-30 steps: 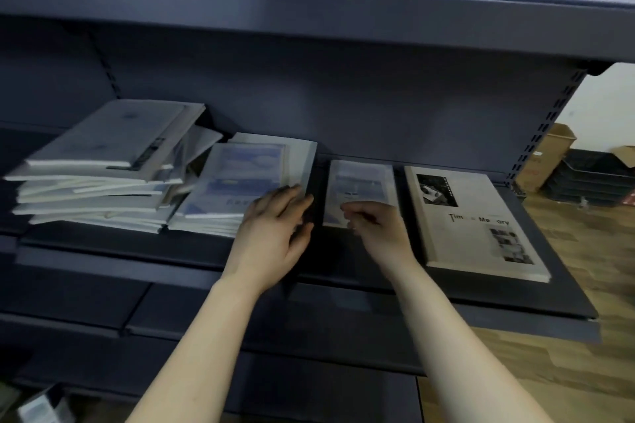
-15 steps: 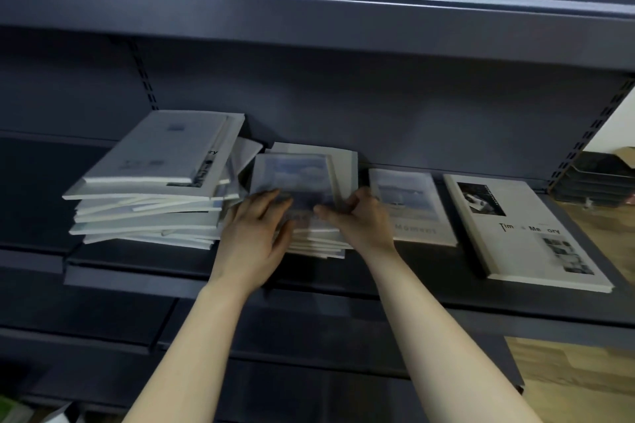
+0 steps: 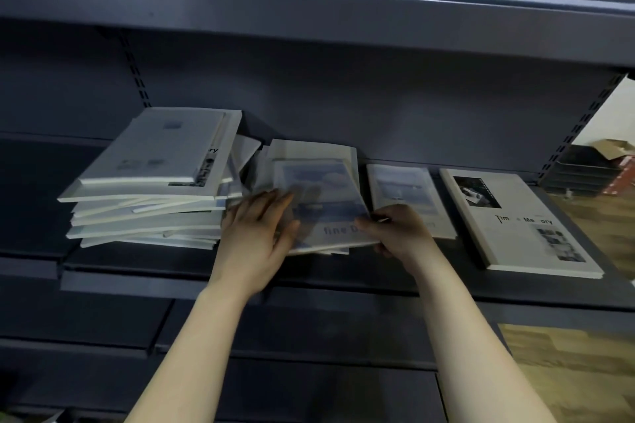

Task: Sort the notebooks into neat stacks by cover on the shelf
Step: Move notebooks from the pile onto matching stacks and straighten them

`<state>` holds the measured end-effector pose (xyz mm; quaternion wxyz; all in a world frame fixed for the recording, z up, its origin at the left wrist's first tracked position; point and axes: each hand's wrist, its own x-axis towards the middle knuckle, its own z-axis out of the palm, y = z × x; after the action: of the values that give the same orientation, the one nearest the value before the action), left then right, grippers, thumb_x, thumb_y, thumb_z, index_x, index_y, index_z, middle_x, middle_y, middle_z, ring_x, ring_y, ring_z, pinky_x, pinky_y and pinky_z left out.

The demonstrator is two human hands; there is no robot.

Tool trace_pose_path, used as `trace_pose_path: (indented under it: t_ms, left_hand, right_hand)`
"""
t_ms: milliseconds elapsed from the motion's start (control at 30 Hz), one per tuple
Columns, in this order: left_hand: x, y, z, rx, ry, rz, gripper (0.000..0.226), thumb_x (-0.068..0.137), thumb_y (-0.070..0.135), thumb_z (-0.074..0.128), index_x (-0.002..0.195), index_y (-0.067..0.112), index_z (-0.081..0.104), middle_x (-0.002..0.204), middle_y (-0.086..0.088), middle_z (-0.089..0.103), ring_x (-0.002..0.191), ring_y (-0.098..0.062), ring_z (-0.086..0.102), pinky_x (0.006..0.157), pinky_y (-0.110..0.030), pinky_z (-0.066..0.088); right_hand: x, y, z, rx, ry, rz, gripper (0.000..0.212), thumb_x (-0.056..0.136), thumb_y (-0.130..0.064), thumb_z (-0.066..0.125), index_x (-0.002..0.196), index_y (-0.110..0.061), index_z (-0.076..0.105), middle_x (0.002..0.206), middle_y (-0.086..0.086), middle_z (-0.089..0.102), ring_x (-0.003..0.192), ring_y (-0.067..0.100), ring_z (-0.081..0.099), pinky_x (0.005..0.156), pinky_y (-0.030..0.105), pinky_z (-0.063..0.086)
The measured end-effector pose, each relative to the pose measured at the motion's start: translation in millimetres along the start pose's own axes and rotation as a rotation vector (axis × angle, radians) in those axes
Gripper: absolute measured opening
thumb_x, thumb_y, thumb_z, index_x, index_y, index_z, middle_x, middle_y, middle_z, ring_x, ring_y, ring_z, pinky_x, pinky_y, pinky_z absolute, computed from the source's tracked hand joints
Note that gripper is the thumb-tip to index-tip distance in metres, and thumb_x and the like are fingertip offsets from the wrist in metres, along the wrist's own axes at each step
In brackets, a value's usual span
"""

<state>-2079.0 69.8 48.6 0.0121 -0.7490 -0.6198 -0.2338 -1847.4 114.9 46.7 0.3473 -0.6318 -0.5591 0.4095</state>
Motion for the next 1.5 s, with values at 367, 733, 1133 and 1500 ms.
trace_pose_path:
  t_ms: [367,733,1133,1500]
  left_hand:
    - [9,47,9,-0.048,0.015,0.03,0.066,0.089,0.056,0.018,0.14,0.022,0.042,0.142,-0.004,0.046,0.13,-0.026,0.041,0.106,-0.042,0.033]
    - [16,137,51,-0.043,-0.013,0.114,0.049,0.097,0.044,0.036,0.139,0.02,0.044,0.144,-0.003,0.045,0.132,-0.024,0.04,0.107,-0.038,0.028]
    - [-7,173,99,-0.038,-0.037,0.088,0.044,0.093,0.037,0.044,0.13,0.015,0.057,0.132,-0.005,0.057,0.124,-0.026,0.05,0.103,-0.044,0.037]
    - [-7,166,114,0.019,-0.018,0.019,0.051,0.09,0.041,0.037,0.124,0.014,0.061,0.13,-0.007,0.059,0.119,-0.027,0.055,0.098,-0.043,0.041]
  right_hand:
    - [-21,42,-58,0.556,-0.109,-0.069,0.015,0.096,-0.011,0.054,0.094,-0.021,0.043,0.099,0.015,0.06,0.06,0.019,0.067,0.045,0.025,0.051]
    - [-16,56,-155,0.577,0.176,-0.048,0.018,0.096,-0.011,0.056,0.086,-0.018,0.043,0.102,0.013,0.058,0.079,0.03,0.066,0.048,0.024,0.054]
    - [20,91,-172,0.522,0.05,0.038,0.022,0.089,0.007,0.057,0.106,-0.007,0.056,0.101,0.013,0.065,0.092,0.031,0.068,0.063,0.027,0.058]
    - [45,99,-149,-0.277,0.112,-0.257,0.033,0.093,-0.011,0.06,0.127,-0.011,0.06,0.116,0.006,0.065,0.093,0.012,0.059,0.062,0.007,0.041]
